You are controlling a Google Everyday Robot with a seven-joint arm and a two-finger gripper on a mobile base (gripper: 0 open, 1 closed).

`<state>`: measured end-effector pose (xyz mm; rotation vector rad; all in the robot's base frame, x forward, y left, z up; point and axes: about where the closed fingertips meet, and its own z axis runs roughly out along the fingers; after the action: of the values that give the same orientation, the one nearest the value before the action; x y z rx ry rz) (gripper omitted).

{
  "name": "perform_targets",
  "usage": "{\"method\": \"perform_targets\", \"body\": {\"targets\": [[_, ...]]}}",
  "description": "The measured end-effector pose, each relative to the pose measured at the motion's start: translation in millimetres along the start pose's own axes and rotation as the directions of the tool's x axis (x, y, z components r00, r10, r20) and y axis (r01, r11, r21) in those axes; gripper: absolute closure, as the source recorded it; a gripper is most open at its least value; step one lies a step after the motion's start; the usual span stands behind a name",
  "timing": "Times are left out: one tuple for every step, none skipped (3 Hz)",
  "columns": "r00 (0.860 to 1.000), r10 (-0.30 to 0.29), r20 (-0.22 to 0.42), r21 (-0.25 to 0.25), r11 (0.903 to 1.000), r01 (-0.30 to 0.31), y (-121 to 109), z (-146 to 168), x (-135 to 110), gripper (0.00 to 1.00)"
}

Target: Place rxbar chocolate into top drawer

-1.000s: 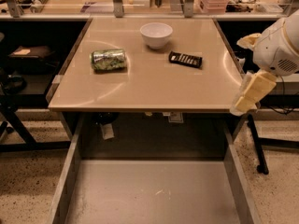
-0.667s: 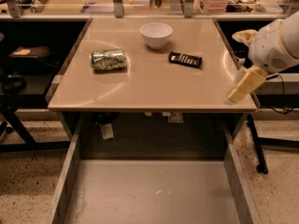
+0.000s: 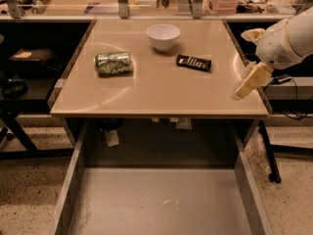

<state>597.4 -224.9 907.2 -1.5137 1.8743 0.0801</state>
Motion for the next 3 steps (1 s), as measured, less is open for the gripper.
{"method": "perform_targets", "body": {"targets": [[1.000,0.002,0.007,0.011,0.9999,-0.002,-2,1,0,0.00],[0.999,0.031,0.038,0.051,0.9982,-0.033,-27,18,5,0.00],[0.992,0.088,0.093,0.051,0.9943,-0.093,-55,41,7,0.00]]}}
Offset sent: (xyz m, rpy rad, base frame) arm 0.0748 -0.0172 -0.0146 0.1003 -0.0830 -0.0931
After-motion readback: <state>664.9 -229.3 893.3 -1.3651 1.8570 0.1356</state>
